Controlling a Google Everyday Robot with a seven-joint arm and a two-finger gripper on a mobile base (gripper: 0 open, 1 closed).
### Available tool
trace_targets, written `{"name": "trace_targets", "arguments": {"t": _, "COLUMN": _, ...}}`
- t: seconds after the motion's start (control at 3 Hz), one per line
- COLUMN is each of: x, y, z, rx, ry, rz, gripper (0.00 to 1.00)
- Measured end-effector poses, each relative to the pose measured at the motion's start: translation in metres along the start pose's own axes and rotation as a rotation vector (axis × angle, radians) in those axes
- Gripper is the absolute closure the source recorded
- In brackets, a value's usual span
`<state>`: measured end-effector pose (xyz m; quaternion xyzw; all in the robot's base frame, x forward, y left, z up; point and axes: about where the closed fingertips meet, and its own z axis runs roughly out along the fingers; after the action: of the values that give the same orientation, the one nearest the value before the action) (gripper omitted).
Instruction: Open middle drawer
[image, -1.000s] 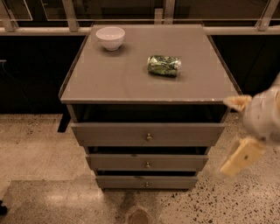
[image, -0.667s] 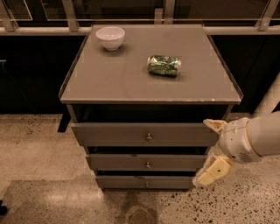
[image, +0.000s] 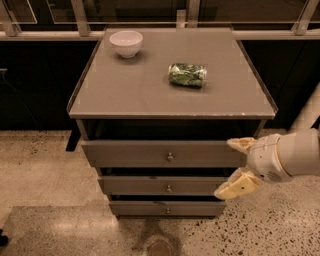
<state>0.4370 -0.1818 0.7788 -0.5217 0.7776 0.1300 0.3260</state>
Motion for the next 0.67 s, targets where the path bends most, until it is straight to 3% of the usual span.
{"name": "trace_targets", "arguments": {"t": 0.67, "x": 0.0000, "y": 0.0000, "z": 0.0000, "rx": 0.000, "ry": 0.000, "rz": 0.000, "gripper": 0.65}}
